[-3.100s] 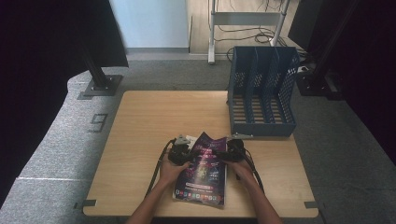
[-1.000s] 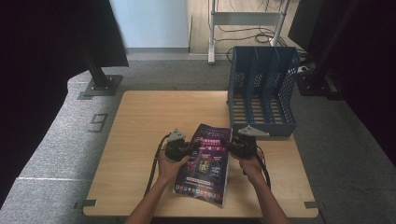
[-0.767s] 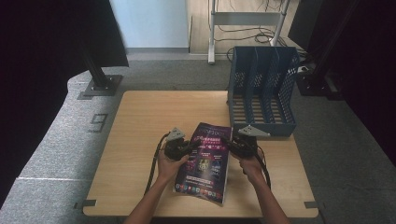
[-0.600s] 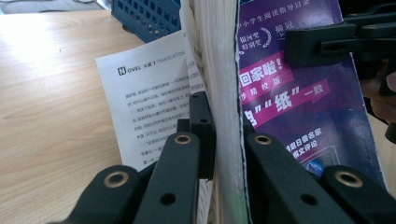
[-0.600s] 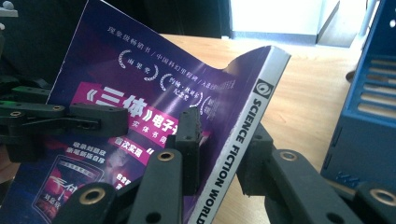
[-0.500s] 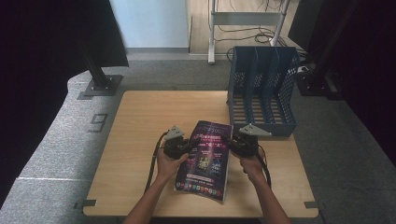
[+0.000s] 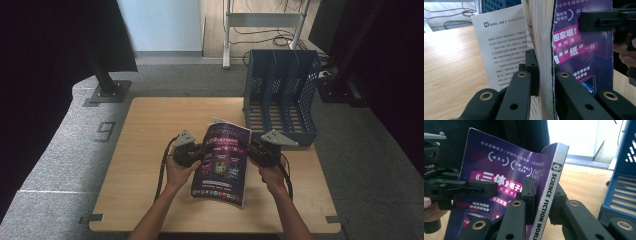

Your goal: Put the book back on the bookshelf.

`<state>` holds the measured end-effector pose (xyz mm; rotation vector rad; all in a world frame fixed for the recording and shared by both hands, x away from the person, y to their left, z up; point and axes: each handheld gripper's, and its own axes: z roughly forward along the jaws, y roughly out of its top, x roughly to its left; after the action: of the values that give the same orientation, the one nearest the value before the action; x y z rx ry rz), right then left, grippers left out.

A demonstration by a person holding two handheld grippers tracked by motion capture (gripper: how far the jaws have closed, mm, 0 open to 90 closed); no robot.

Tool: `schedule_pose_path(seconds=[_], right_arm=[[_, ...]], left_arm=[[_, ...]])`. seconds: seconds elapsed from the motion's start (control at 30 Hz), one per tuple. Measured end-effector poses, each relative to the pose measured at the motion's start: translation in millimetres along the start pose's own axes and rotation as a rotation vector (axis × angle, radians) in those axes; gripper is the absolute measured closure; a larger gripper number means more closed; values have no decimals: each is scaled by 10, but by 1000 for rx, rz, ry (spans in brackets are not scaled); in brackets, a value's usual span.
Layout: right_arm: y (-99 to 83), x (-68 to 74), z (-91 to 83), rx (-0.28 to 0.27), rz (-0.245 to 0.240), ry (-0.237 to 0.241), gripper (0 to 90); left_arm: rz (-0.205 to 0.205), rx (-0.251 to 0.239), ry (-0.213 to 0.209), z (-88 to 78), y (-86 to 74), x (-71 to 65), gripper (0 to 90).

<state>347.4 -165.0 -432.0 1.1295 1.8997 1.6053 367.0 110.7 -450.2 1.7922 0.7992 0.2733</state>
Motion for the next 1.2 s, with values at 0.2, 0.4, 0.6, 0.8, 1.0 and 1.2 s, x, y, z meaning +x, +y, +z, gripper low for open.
schedule_pose_path(seconds=[0.2,0.4,0.6,0.8,1.0,1.2], right_arm=[[9,21,-13,-18,-12,10,776],[71,53,-50,-53,-38,8,782],[143,100,-114,-80,-64,13,790],[117,105,-126,-82,-69,15,792],[139,112,-120,-93,-79,15,794],[204,130,-131,-114,-111,-5,797]], left_arm=[[5,-2,3,-12,25,3,864],[29,-15,14,-50,126,-25,864],[51,-30,19,-106,223,-68,864],[60,-25,22,-100,202,-73,864],[70,-38,28,-94,224,-56,864],[70,-56,21,-71,276,-43,865]])
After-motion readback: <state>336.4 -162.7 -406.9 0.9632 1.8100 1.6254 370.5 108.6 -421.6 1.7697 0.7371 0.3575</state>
